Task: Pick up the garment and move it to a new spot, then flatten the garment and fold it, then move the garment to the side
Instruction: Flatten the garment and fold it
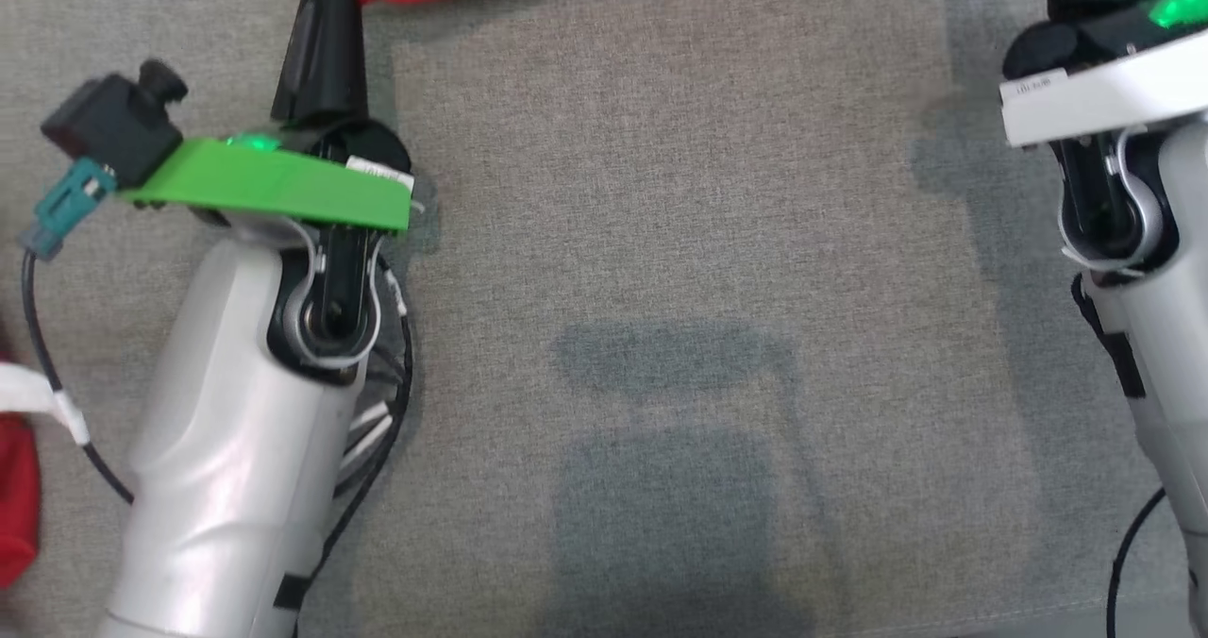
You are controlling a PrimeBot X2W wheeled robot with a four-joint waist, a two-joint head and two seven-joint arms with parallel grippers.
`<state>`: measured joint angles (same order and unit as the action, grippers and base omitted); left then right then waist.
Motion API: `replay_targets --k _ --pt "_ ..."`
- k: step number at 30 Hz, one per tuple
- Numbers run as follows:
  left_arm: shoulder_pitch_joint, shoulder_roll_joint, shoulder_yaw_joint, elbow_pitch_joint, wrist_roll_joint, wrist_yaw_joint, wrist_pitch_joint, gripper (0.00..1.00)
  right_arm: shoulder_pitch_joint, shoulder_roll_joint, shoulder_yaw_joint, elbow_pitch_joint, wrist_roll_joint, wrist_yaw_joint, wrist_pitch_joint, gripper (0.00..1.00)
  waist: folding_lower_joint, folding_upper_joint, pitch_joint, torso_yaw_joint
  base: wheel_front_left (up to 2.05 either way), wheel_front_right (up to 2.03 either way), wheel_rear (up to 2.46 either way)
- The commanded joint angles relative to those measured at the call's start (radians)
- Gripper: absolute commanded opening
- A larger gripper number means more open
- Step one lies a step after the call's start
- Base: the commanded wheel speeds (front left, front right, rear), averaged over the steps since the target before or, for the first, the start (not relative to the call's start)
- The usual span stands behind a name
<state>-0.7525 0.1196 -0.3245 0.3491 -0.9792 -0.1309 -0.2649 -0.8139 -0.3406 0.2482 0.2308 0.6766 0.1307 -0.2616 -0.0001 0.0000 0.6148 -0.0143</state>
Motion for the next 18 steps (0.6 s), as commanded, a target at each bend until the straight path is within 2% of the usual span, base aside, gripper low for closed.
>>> replay_targets --k 1,3,9,18 --pt "0.065 0.008 0.009 -0.027 0.006 0.001 0.002 0.00 0.055 -0.009 -0.022 -0.022 0.002 0.000 -0.004 0.00 0.0001 0.0000 -0.058 0.017 0.00 0.00 0.00" --pt "0.152 0.016 0.005 -0.063 0.026 0.001 0.002 0.00 0.141 -0.017 -0.029 -0.036 -0.003 0.000 -0.004 0.00 0.0001 0.0000 -0.110 0.020 0.00 0.00 0.00" --pt "0.414 0.010 -0.028 -0.125 -0.018 0.001 0.002 0.00 0.366 -0.029 -0.023 -0.060 0.013 0.000 -0.005 0.00 0.0001 0.0000 -0.272 0.012 0.00 0.00 0.00" --pt "0.779 -0.011 -0.031 -0.253 0.044 0.001 0.001 0.00 0.747 -0.030 -0.054 -0.175 0.019 -0.001 -0.005 0.00 0.0001 0.0000 -0.485 -0.006 0.00 0.00 0.00"
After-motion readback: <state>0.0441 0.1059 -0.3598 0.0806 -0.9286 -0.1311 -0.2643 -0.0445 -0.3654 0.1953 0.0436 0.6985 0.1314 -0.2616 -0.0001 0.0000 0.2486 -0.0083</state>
